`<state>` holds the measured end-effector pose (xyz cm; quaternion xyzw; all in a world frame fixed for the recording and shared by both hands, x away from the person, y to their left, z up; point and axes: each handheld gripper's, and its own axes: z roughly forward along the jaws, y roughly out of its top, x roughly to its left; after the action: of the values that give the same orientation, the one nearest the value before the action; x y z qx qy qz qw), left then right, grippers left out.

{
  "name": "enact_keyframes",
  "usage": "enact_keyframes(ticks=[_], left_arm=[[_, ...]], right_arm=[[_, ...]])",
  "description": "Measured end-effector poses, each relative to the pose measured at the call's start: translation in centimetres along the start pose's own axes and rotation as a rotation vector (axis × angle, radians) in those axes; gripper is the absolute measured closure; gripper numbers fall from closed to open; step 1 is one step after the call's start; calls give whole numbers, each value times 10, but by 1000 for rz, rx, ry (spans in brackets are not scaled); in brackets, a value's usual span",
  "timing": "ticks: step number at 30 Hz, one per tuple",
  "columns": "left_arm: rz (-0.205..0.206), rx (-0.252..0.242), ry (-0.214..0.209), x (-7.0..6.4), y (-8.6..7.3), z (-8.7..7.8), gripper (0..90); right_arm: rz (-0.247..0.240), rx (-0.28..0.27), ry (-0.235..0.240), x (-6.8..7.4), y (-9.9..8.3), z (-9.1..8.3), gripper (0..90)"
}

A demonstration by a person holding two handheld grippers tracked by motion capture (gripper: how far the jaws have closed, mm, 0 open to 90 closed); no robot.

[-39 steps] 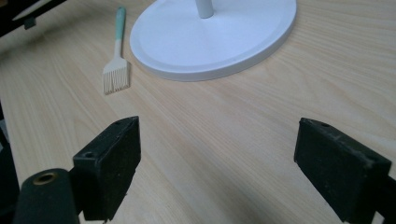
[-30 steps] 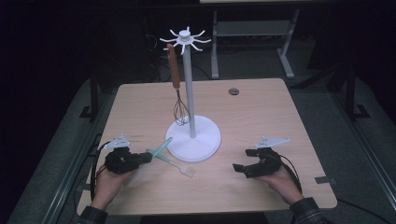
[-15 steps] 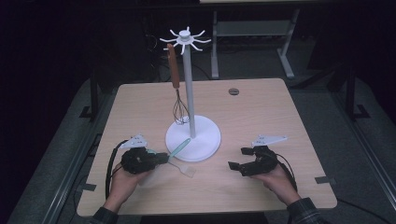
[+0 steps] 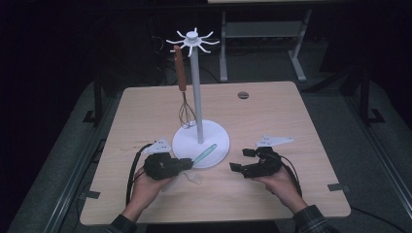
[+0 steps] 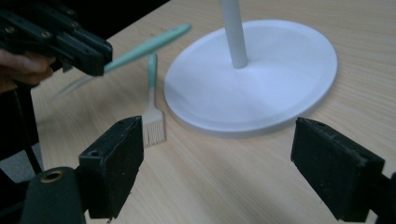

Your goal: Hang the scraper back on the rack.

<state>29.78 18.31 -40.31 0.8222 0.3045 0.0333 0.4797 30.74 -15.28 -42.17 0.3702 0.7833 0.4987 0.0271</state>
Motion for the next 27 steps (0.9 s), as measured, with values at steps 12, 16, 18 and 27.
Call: enact_keyframes(ticks=[12,16,18,27], left_arm=[[46,-35,-5,-15,21,23,810],[62,-44,-7,-19,26,30,810],[67,-48,-7,-20,28,33,810],[89,-51,-2,-25,32,40,810]], right_arm=[[63,-86,54,7,14,8,303],[82,-115,65,6,19,9,364],[84,-118,65,6,21,11,390],[122,-147,72,3,23,14,506]])
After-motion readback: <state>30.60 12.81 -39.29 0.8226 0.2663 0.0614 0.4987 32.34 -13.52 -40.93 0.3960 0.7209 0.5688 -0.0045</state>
